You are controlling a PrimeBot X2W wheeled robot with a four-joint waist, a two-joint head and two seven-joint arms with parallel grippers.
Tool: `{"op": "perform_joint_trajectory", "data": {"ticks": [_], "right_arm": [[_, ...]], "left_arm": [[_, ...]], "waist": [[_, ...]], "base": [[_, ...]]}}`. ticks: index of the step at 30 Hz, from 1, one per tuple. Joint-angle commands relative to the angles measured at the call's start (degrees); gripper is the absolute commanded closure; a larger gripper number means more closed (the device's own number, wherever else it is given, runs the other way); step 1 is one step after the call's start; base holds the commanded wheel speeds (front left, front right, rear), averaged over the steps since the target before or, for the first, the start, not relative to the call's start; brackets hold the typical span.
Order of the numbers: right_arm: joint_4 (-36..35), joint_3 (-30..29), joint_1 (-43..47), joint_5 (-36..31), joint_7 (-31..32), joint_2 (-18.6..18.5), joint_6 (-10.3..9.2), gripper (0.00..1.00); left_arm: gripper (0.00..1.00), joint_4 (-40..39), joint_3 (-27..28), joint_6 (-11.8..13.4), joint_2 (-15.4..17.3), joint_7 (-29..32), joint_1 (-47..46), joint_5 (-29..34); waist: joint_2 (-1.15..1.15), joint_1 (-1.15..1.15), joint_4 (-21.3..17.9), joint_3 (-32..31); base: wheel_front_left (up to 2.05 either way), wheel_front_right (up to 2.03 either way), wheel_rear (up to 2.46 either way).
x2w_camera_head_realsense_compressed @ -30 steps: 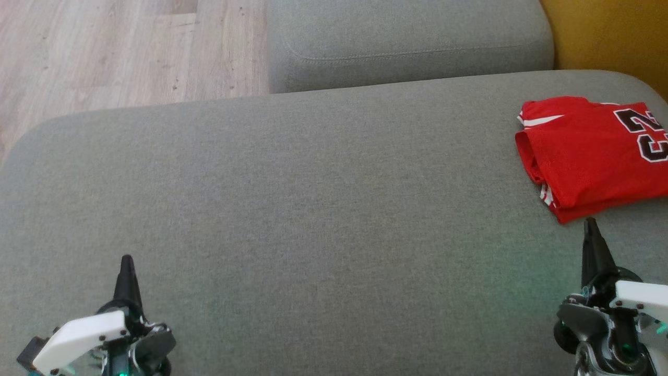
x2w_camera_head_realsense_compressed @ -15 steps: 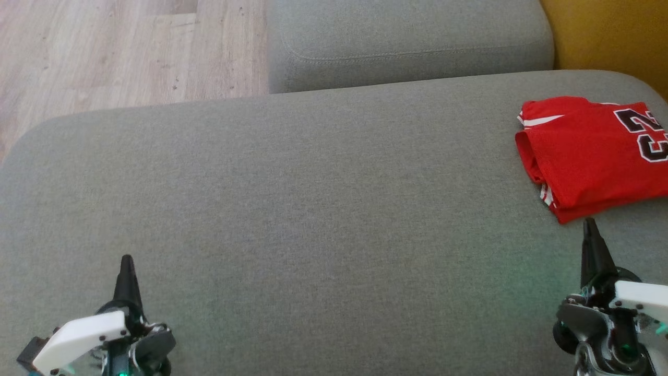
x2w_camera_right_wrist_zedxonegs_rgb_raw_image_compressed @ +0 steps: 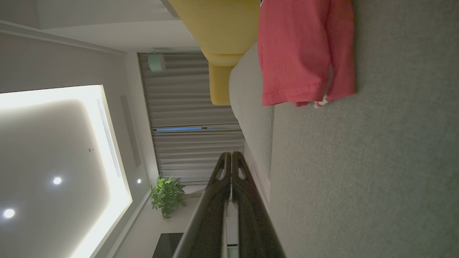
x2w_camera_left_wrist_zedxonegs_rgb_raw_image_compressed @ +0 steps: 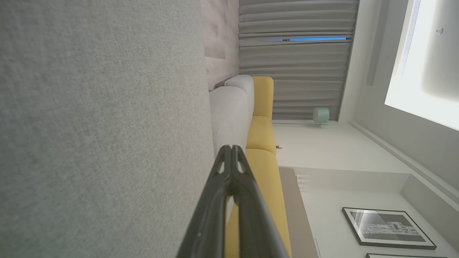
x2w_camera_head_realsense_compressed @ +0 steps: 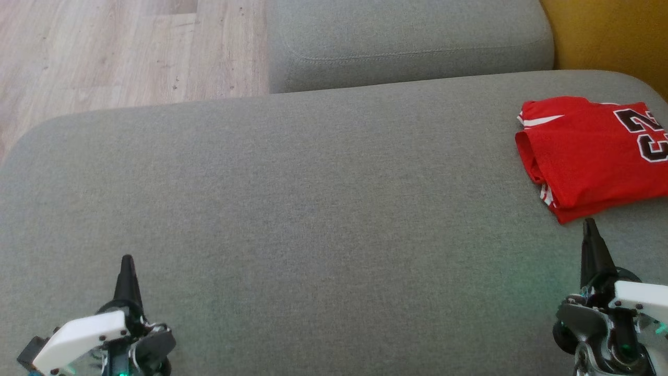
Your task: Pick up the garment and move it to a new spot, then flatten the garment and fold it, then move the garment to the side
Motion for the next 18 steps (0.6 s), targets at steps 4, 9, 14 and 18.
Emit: {"op": "perform_joint_trajectory", "data": {"ticks": [4,9,14,18], "right_arm": [[-1.8,1.1,-2.9,-0.3,0.3,-0.4,-0.04,1.00],[-1.8,1.1,-2.9,-0.4,0.3,-0.3,-0.04,1.00],[-1.8,1.1,-2.9,-0.4,0.4,-0.3,-0.04,1.00],[-1.8,1.1,-2.9,-0.4,0.4,-0.3,-0.04,1.00]], "left_arm": [[1.00,-1.6,2.2,-0.4,0.3,0.3,-2.9,0.7],[1.00,-1.6,2.3,-0.4,0.3,0.3,-2.9,0.7],[1.00,-1.6,2.3,-0.4,0.3,0.4,-2.9,0.7],[1.00,-1.6,2.3,-0.4,0.2,0.4,-2.9,0.7]], "waist": [[0.00,0.00,0.0,0.0],[0.00,0.00,0.0,0.0],[0.00,0.00,0.0,0.0],[0.00,0.00,0.0,0.0]], "base": [[0.00,0.00,0.00],[0.00,0.00,0.00],[0.00,0.00,0.00],[0.00,0.00,0.00]]}}
